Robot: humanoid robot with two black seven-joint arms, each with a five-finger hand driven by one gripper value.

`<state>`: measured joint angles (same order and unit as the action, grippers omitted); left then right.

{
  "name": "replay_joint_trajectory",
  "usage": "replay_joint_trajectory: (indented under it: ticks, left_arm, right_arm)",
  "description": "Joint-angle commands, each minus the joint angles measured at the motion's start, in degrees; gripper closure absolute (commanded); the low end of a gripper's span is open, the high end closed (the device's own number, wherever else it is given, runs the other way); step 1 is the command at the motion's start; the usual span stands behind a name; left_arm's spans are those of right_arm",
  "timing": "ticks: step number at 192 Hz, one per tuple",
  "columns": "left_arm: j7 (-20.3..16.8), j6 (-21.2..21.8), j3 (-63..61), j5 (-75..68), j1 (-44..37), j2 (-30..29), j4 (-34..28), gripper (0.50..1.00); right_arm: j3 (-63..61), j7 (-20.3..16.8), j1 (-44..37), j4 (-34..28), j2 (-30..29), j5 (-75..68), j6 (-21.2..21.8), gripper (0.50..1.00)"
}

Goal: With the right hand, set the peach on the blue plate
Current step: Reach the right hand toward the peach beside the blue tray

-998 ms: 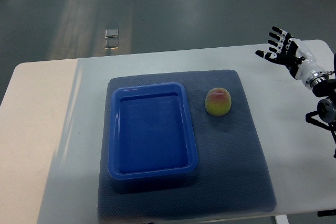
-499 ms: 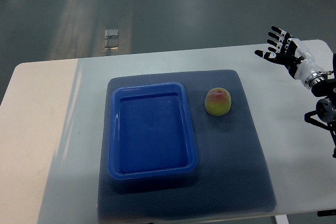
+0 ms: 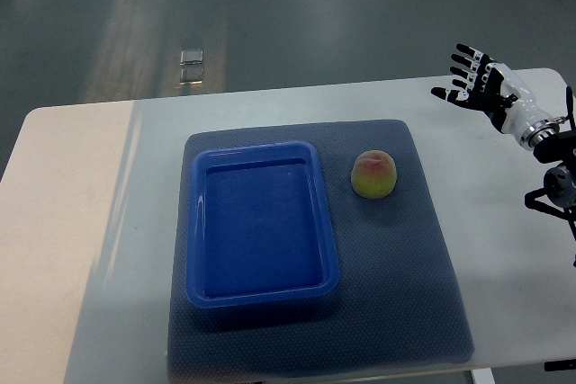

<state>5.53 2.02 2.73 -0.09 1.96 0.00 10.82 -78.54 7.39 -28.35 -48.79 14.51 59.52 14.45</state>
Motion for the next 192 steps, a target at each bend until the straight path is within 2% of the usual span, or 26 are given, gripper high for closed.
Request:
replay_joint_trajectory:
  ticks: [1,37,68,124,142,143,192]
  left_arm:
    - [0.0,0.0,0.0,0.0,0.0,0.0,-0.1,0.5]
    - [0.0,0.0,0.0,0.0,0.0,0.0,-0.2,0.5]
    - [0.0,0.0,-0.1,0.0,0.0,0.0,-0.2,0.5]
    - [0.0,0.0,-0.2,0.0,0.0,0.0,-0.3,0.5]
    - [0.0,0.0,-0.2,0.0,0.0,0.0,-0.3,0.5]
    - [0.0,0.0,-0.2,0.0,0.0,0.0,-0.3,0.5]
    - [0.0,0.1,-0.3,0.0,0.0,0.0,-0.3,0.5]
  right_arm:
    - [1.9,0.8,-0.2,-0.1,1.2,0.3,0.5,0.556]
    - [7.4,5.7,-0.7,-0.7,5.3,0.9,1.0,0.556]
    - [14.5,9.3,-4.7,-1.3,9.2,3.9,3.2,0.556]
    - [32.0,17.7,-11.4,-5.6,17.0,18.6,3.7,0.556]
    - [35.0,18.4,-12.7,-6.0,17.8,20.0,3.7,0.556]
    - [38.5,18.8,-14.5,-6.3,18.7,21.1,3.6,0.556]
    - [52.5,18.9,-22.5,-6.5,19.5,23.8,3.0,0.556]
